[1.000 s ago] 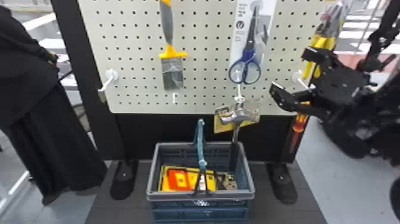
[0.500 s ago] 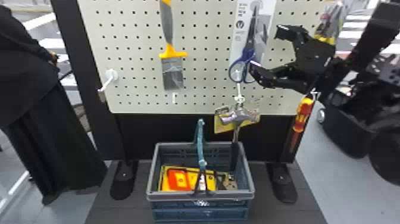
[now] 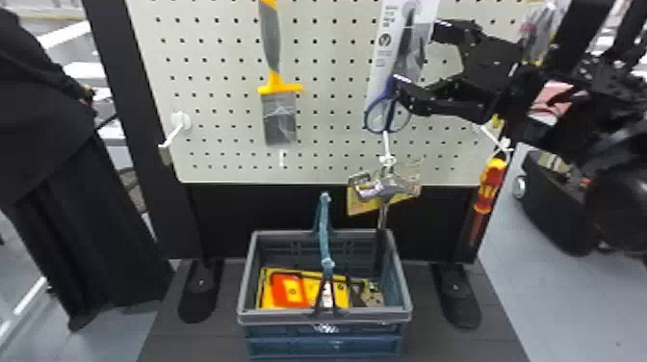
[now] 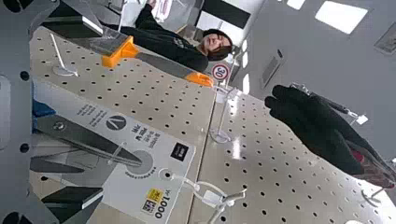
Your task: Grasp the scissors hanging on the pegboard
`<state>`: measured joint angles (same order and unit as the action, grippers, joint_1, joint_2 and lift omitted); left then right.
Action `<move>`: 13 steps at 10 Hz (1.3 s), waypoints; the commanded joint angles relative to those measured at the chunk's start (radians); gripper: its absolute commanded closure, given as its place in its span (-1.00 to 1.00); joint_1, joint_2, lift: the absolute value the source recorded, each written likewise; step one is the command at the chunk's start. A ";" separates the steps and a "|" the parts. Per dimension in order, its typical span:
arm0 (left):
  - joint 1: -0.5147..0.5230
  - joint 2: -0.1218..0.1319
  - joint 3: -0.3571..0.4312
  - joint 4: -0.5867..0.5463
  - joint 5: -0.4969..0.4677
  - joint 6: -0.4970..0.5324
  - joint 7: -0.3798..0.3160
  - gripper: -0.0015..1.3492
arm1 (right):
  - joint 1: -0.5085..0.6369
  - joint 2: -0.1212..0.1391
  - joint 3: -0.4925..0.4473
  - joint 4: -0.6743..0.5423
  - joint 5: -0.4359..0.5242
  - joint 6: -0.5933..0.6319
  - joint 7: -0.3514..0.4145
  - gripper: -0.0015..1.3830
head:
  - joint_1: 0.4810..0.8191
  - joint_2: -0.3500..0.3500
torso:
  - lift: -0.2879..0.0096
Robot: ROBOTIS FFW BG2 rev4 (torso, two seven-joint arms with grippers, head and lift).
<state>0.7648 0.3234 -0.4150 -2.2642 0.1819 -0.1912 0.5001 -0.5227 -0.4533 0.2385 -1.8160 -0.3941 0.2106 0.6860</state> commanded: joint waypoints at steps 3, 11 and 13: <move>-0.021 -0.001 -0.010 0.027 0.007 -0.014 0.000 -0.66 | -0.037 0.005 0.016 0.087 -0.006 -0.005 0.000 -0.85 | -0.60 0.00 | 0.26; -0.026 0.003 -0.018 0.039 0.018 -0.033 0.000 -0.66 | -0.069 0.024 0.012 0.153 0.021 -0.023 -0.002 0.86 | -0.60 0.00 | 0.26; -0.028 0.006 -0.019 0.039 0.019 -0.033 0.000 -0.66 | -0.065 0.025 0.012 0.155 0.021 -0.023 -0.002 0.86 | -0.60 0.00 | 0.26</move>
<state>0.7389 0.3291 -0.4330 -2.2250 0.2014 -0.2239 0.5001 -0.5886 -0.4282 0.2501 -1.6623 -0.3727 0.1873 0.6840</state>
